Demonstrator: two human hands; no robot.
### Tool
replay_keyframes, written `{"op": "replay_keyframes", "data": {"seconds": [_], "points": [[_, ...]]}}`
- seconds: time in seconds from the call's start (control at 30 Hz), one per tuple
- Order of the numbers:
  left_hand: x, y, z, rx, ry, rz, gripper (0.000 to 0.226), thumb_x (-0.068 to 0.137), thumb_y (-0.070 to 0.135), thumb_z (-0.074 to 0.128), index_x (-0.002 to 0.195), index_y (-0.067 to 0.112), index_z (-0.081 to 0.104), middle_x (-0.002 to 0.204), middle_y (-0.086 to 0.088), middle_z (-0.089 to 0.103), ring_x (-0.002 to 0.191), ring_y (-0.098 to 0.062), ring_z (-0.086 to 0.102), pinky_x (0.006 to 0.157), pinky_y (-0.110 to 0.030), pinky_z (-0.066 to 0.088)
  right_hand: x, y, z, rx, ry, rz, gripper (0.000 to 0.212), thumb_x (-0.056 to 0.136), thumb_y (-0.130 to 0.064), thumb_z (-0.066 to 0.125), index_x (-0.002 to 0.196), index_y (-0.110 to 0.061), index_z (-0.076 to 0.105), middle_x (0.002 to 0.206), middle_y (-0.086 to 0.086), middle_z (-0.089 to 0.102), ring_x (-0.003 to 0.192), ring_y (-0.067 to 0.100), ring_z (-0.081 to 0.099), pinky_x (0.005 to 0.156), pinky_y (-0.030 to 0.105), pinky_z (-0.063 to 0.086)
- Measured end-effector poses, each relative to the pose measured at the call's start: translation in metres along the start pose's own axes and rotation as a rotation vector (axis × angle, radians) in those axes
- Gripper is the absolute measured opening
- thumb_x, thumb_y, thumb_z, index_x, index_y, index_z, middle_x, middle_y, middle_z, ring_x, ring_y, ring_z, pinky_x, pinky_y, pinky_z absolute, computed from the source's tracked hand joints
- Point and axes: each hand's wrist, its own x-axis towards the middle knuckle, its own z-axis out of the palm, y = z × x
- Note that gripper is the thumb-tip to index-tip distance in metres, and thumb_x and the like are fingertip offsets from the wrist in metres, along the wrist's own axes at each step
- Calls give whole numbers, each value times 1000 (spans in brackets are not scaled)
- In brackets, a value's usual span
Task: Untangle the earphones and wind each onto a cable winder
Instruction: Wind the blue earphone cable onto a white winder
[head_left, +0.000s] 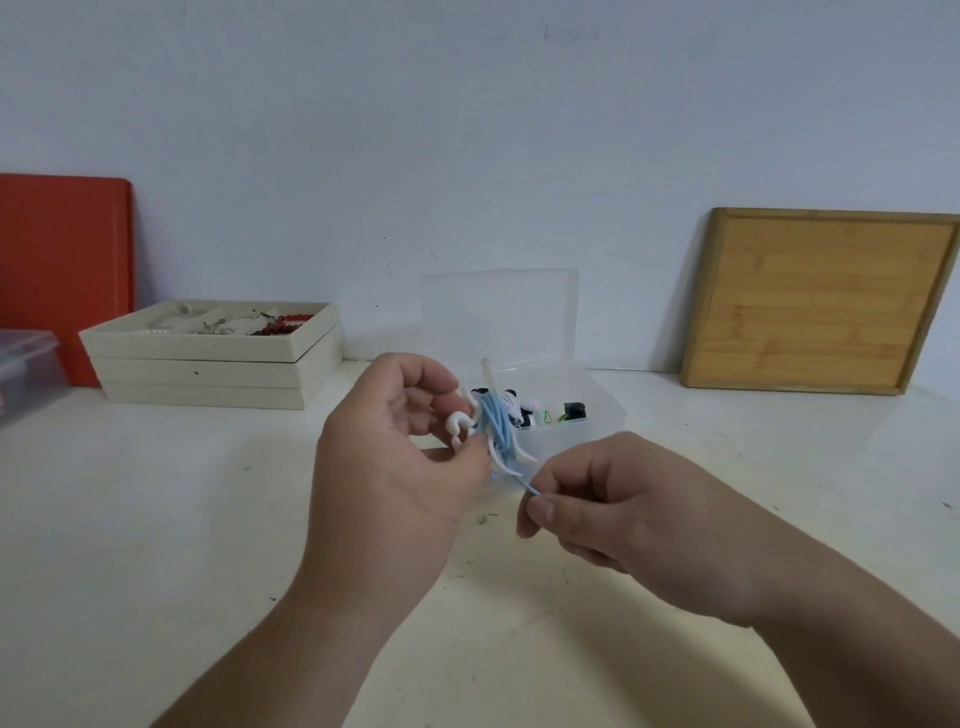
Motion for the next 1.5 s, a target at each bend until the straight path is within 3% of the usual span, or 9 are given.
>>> {"op": "replay_keyframes", "data": {"seconds": [0.2,0.37,0.53,0.7,0.9,1.0,1.13,1.3,1.5], "points": [[-5,1,-2,285,-54,192,42,70,-5,76,86,31,59,76,13,62,81,-7,62,62,-26,59,-5,-9,-4,-76,57,-96,24,95,-29,64,74,-19,73,50,-11,39,50,9,34,51,22,30],[-8,1,2,274,-135,215,42,71,-4,74,92,31,63,80,13,63,80,-10,63,63,-31,60,-7,-11,-7,-27,218,-161,32,94,-39,62,72,-19,71,56,2,39,53,16,34,50,27,29],[-4,-2,1,129,-128,64,41,72,-6,73,88,31,63,80,9,66,77,-13,63,65,-31,60,-11,-11,-19,74,322,-156,32,78,-36,58,62,-10,65,56,11,27,58,33,24,55,42,22],[2,-4,-2,-18,-156,-60,39,71,-7,75,87,26,64,80,5,68,74,-12,63,63,-26,58,-12,-12,-23,136,376,-162,30,73,-28,57,57,-3,60,49,2,24,56,26,19,53,43,18],[-5,-6,2,110,-130,3,43,69,-2,77,89,33,62,81,8,67,76,-15,66,65,-40,61,-13,-20,-10,122,-30,-199,27,82,-24,60,58,-13,66,46,-13,41,46,3,35,49,14,29],[-12,-2,7,87,-187,-8,42,60,9,74,90,35,62,83,11,65,74,-13,65,64,-40,60,-12,-22,-4,139,-146,-208,28,91,-17,57,68,-8,69,50,-14,48,52,-1,42,56,13,33],[-17,2,11,129,-269,76,42,67,3,80,94,31,64,82,13,66,71,-13,65,64,-34,59,-8,-13,-10,216,109,-211,31,86,-24,54,69,-2,67,50,-11,41,50,5,34,50,15,29],[-18,10,10,115,-372,111,45,75,-6,71,99,31,63,83,10,65,75,-13,64,68,-33,59,-5,-4,-21,64,404,-141,33,85,-44,59,71,-17,71,53,3,33,53,22,27,50,35,23],[-19,12,10,-6,-456,95,47,74,-4,69,101,34,62,85,6,65,85,-18,63,68,-32,59,-5,-3,-26,0,586,-97,31,87,-32,71,66,-11,68,43,-10,32,40,9,26,37,14,23]]}}
